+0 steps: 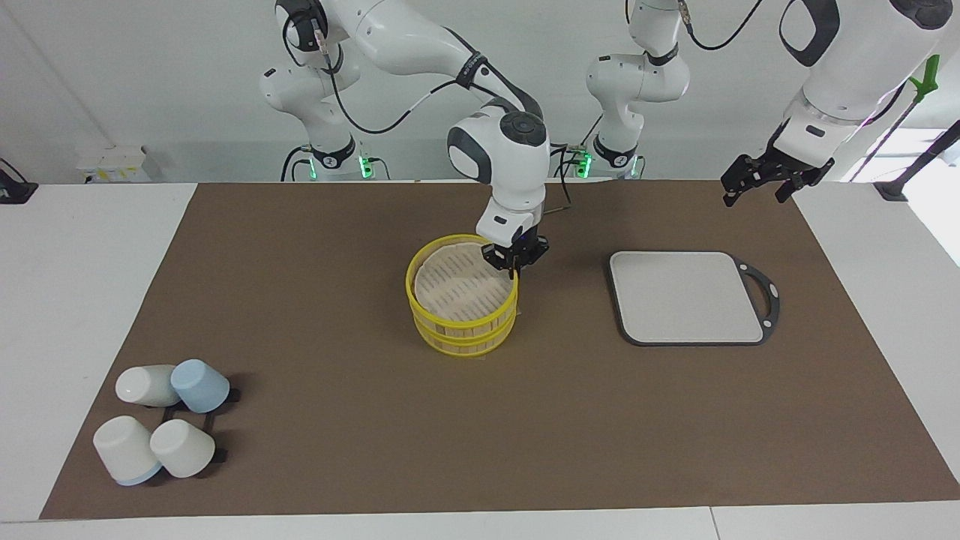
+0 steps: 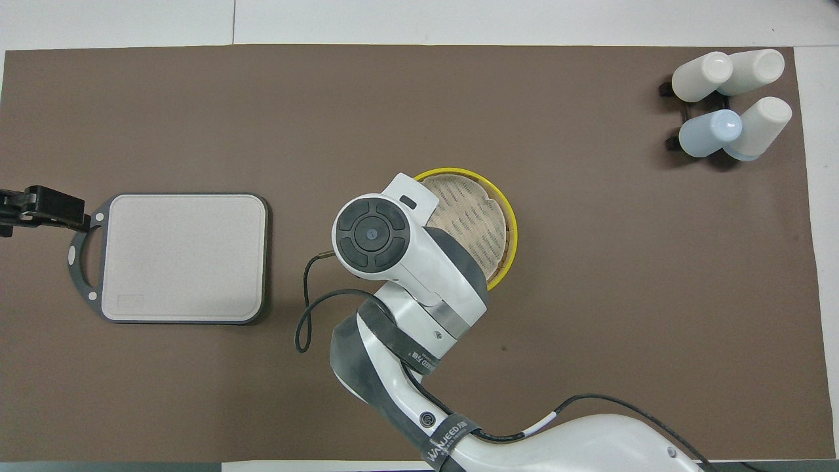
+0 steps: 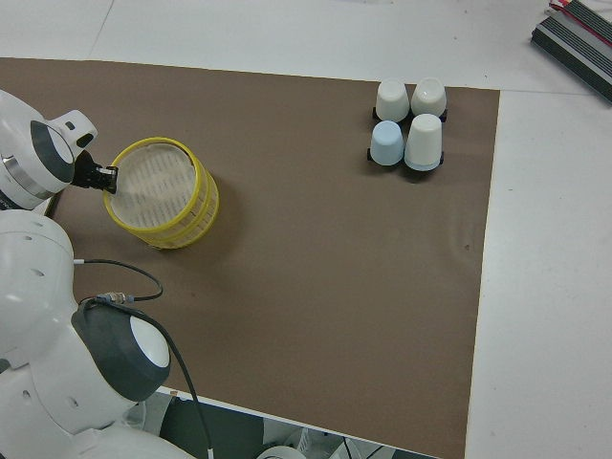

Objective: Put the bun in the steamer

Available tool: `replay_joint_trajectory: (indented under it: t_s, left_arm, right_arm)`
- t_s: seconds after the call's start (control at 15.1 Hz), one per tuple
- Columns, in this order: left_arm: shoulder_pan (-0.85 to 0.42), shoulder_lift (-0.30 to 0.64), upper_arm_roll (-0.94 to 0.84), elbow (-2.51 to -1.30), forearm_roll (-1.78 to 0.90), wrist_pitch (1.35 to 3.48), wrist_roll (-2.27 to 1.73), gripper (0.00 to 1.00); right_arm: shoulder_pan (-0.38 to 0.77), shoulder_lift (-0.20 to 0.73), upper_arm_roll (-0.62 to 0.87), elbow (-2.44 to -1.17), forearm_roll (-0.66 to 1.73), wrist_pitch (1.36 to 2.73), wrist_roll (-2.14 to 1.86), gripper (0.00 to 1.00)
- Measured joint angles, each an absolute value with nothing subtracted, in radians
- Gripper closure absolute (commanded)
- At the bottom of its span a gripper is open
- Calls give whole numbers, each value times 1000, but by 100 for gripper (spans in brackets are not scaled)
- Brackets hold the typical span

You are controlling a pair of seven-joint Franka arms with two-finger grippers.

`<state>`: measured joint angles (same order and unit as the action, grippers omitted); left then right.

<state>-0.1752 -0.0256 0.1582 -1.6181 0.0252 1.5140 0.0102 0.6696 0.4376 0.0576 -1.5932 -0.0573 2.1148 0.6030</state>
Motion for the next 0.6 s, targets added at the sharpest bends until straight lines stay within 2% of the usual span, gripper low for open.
replay_joint_trajectory:
  t_s: [0.6]
  left_arm:
    - [-153,-26,142,-1591,26,1491,38,0]
  right_arm:
    - [666,415,57,-1641,-56,2188,614,100]
